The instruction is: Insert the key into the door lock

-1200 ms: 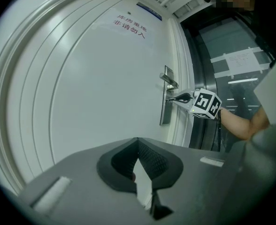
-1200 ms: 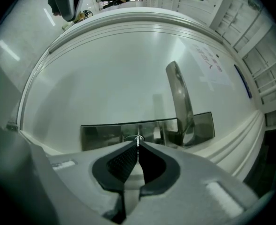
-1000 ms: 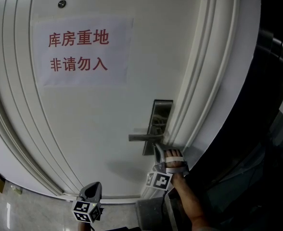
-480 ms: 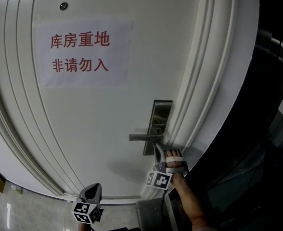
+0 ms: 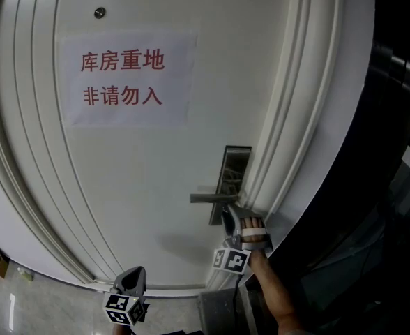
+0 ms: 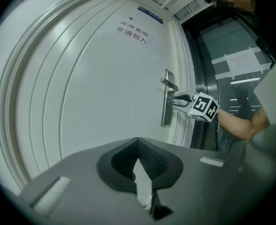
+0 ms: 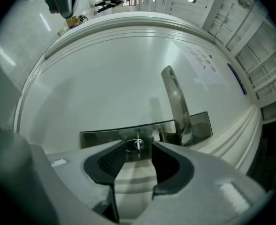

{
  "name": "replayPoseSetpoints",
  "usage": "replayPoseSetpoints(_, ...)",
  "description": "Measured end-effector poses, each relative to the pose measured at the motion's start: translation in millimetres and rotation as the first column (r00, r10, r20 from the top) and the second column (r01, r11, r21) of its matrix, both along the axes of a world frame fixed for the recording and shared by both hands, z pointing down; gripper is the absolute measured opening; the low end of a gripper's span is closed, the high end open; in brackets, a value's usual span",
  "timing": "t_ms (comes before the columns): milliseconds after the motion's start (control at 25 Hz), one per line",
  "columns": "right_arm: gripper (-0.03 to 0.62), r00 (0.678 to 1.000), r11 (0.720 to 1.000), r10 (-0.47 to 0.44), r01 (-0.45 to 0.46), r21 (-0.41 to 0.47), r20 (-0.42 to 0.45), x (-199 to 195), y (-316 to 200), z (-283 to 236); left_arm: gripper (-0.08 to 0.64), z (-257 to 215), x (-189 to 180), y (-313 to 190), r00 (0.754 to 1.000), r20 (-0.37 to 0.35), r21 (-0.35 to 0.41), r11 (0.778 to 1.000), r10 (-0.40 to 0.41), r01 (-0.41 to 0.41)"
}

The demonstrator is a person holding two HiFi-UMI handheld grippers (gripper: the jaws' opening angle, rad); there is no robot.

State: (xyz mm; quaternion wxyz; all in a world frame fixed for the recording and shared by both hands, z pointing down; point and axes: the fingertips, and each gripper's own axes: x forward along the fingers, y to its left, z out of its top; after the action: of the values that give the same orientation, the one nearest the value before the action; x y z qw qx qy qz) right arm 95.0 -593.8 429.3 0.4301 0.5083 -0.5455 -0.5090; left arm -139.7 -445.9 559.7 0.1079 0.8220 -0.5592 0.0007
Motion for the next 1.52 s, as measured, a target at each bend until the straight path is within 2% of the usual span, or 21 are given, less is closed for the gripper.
replayPoseSetpoints(80, 0.19, 1.0, 1.0, -0.001, 0.001, 0.0, 0.005, -0.4, 1.2, 0.3, 0.002, -0.7, -1.7, 2.4, 1.0, 0.001, 0.003, 1.0, -0.003, 0.003)
replayPoseSetpoints(320, 0.19, 1.0, 1.0, 0.015, -0.015, 0.008, 0.004, 0.0, 9.9, -2.3, 0.002, -3.9, -4.0, 12.4, 1.0, 0.001, 0.009, 1.0, -0.009, 0.009)
replayPoseSetpoints(480, 0.138, 1.0, 1.0, 0.013, -0.013, 0.017, 0.014, -0.3, 21.1, -5.4, 0.002, -5.2, -3.9, 20.9, 1.0, 0.001, 0.012, 1.0, -0.009, 0.009)
replayPoseSetpoints(800, 0.022, 0.999, 0.996, 0.005, -0.009, 0.09, 0.044, -3.3, 50.1, -22.3, 0.002, -9.6, -7.7, 44.5, 1.0, 0.001, 0.019, 1.0, -0.011, 0.011)
replayPoseSetpoints(1000, 0.002, 0.997, 0.995, -0.003, -0.004, 0.103, 0.075, -4.1, 71.8, -26.3, 0.002, -15.9, -9.4, 61.5, 1.0, 0.008, 0.031, 0.999, -0.006, 0.005)
replayPoseSetpoints(1120, 0.002, 0.989, 0.998, -0.015, 0.005, 0.068, 0.144, -1.8, 87.1, -24.2, 0.002, -19.2, -8.4, 72.7, 1.0, 0.01, 0.039, 0.999, 0.001, -0.002)
replayPoseSetpoints(1240, 0.002, 0.97, 0.999, -0.033, 0.026, 0.032, 0.239, 0.6, 104.8, -22.2, 0.002, -21.7, -7.4, 82.7, 1.0, 0.016, 0.045, 0.999, 0.011, -0.012)
replayPoseSetpoints(1320, 0.002, 0.947, 0.999, -0.052, 0.047, 0.023, 0.318, 2.4, 119.2, -23.4, 0.002, -23.2, -4.9, 90.1, 1.0, 0.021, 0.048, 0.999, 0.023, -0.024)
replayPoseSetpoints(1440, 0.002, 0.895, 0.997, -0.08, 0.079, 0.021, 0.439, 6.5, 140.5, -22.9, 0.002, -27.7, -1.5, 101.5, 0.999, 0.031, 0.056, 0.998, 0.039, -0.041)
replayPoseSetpoints(1520, 0.002, 0.848, 0.995, -0.096, 0.102, 0.016, 0.521, 8.9, 155.0, -22.6, 0.002, -32.6, -0.6, 109.3, 0.998, 0.033, 0.064, 0.997, 0.048, -0.05)
